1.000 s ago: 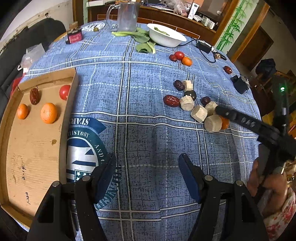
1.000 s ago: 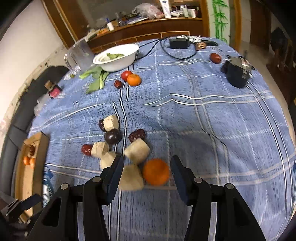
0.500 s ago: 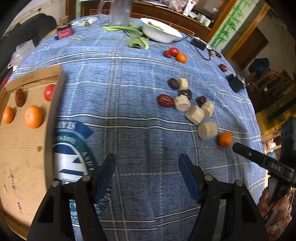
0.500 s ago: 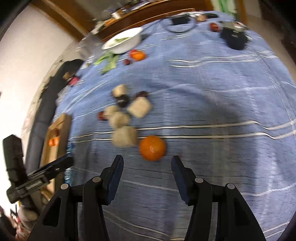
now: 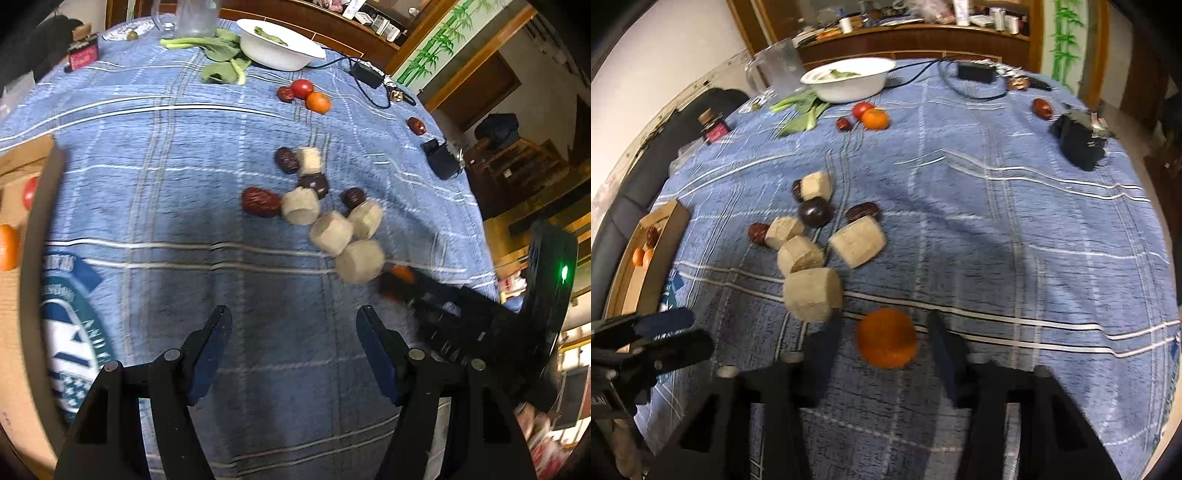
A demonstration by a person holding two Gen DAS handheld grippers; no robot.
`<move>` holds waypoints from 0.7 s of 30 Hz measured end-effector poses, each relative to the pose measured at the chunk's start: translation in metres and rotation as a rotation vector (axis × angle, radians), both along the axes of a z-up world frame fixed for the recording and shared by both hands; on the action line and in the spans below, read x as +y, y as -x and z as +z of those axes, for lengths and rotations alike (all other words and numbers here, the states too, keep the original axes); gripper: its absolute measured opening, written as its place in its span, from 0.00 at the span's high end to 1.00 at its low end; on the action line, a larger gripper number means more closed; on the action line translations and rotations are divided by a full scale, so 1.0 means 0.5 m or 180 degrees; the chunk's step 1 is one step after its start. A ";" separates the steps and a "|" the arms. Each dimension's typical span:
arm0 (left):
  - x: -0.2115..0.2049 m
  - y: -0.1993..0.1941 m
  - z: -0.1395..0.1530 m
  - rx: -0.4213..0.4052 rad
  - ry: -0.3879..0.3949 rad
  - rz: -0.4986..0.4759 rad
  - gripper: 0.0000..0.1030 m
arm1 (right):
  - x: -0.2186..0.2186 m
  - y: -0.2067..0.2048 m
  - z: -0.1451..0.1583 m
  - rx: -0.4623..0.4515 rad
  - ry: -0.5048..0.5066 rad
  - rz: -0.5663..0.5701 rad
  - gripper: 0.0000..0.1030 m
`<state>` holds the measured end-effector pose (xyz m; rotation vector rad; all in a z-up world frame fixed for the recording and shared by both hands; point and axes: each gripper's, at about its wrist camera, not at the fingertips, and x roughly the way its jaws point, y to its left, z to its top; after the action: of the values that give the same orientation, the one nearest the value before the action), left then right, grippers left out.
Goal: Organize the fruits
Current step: 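Grasp a beige yam chunk with the left tool while the right tool grasps an orange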
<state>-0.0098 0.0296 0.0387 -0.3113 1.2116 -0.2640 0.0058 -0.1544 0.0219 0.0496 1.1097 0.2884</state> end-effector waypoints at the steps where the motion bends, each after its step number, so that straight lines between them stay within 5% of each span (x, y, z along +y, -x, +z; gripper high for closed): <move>1: -0.010 -0.009 -0.003 0.0014 0.0045 0.0003 0.33 | -0.005 0.004 0.000 -0.0005 -0.0038 -0.0002 0.65; 13: -0.147 -0.075 -0.039 -0.0073 -0.0205 -0.0206 0.35 | -0.096 0.074 0.007 0.0115 -0.0258 -0.0269 0.65; 16: -0.154 -0.073 -0.051 -0.0066 -0.0338 -0.0205 0.67 | -0.092 0.081 0.010 0.0097 -0.0230 -0.0240 0.65; 21: -0.135 -0.044 -0.036 -0.0118 -0.0384 -0.0203 0.67 | -0.088 0.090 0.010 0.0096 -0.0272 -0.0238 0.65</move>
<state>0.0122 -0.0381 0.0209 -0.1628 1.1967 -0.2496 -0.0391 -0.1982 0.0271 0.1714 1.1224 0.2686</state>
